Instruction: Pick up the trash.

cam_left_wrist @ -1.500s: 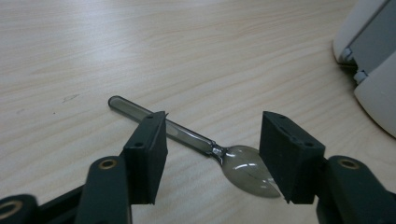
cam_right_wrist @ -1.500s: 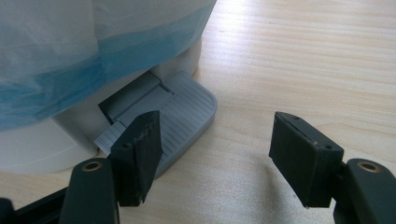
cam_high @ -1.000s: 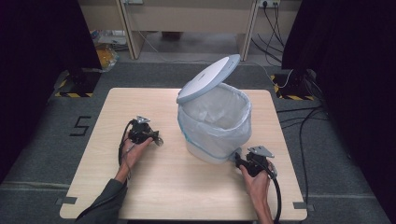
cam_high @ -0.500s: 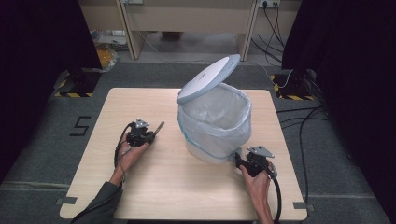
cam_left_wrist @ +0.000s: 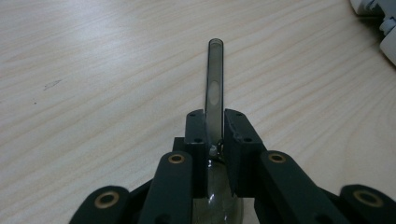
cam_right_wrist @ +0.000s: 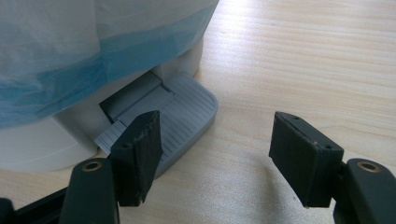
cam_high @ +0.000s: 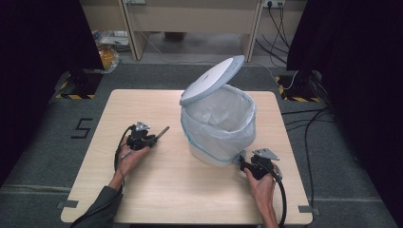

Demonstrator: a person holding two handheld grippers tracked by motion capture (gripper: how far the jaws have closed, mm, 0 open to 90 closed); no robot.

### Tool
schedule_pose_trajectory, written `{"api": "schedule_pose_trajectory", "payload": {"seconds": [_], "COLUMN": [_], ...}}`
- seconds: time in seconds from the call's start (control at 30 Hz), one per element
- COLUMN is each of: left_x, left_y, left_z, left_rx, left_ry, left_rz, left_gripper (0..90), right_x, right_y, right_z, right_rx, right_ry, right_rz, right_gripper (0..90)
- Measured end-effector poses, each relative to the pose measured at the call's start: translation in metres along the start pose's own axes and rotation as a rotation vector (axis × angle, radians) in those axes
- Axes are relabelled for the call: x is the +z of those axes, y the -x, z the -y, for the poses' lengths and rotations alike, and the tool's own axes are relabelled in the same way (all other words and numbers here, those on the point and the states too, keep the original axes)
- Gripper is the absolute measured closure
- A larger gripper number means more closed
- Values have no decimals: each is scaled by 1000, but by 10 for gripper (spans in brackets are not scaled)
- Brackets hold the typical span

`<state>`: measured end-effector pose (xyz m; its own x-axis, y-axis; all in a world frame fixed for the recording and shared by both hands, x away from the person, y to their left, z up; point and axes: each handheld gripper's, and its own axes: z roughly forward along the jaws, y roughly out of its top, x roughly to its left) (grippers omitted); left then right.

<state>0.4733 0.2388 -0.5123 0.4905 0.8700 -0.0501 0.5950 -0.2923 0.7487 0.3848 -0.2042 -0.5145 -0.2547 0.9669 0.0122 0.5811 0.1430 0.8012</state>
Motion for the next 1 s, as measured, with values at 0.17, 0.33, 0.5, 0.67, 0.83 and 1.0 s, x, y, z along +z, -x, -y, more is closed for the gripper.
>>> {"api": "schedule_pose_trajectory", "payload": {"seconds": [0.17,0.33,0.5,0.67,0.83,1.0], "left_x": [-8,-11,-18,-15,-4,2], "left_y": [-2,-3,-19,-42,-48,-51], "left_z": [2,3,-6,-11,-7,-5], "left_rx": [-16,8,-22,-73,-81,-94], "left_ry": [30,10,54,24,-15,-26], "left_rz": [11,5,-52,-148,-197,-206], "left_gripper": [896,878,770,713,664,648], "right_x": [0,0,0,0,0,0], "right_y": [0,0,0,0,0,0], "right_z": [0,0,0,0,0,0], "right_rx": [-1,0,-4,-2,-2,-6], "right_ry": [0,0,1,0,0,1], "right_rz": [0,0,0,-1,0,-1], "right_gripper": [340,340,340,340,340,340]}}
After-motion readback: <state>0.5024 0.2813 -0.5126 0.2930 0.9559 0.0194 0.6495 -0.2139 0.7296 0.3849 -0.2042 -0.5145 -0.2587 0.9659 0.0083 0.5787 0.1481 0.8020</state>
